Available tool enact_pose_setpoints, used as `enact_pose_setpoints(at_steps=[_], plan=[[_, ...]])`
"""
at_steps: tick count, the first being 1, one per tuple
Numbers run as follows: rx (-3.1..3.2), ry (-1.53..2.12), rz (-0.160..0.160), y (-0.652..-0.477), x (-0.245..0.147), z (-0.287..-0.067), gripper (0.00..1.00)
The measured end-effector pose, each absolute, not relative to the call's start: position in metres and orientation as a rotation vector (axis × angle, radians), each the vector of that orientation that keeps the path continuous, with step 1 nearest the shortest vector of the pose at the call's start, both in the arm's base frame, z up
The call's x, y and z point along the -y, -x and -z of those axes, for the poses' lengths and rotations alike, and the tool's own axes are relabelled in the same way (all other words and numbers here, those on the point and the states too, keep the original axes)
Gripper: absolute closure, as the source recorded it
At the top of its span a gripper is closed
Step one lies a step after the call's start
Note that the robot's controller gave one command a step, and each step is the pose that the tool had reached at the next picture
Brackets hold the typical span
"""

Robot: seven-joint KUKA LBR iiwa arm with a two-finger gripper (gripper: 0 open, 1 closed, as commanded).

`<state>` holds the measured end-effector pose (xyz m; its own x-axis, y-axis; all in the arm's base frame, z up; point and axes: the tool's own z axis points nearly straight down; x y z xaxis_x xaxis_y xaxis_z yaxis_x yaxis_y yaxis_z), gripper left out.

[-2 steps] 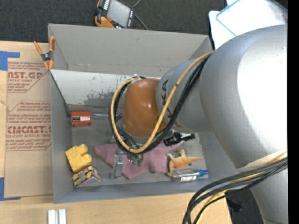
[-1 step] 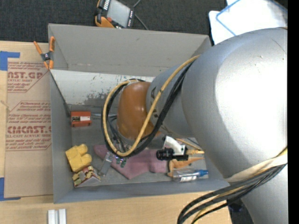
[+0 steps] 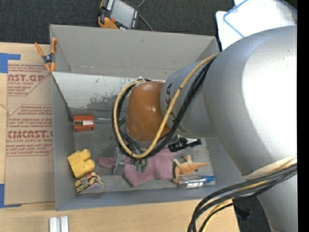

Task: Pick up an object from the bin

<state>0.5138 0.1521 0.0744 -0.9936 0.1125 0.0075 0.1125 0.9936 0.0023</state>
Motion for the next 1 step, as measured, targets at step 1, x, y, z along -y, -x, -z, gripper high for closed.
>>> enact_pose_setpoints(at_steps=[1], plan=[[3.129,0.177,0.005,-0.5138,-0.1521,-0.0744,1.00]])
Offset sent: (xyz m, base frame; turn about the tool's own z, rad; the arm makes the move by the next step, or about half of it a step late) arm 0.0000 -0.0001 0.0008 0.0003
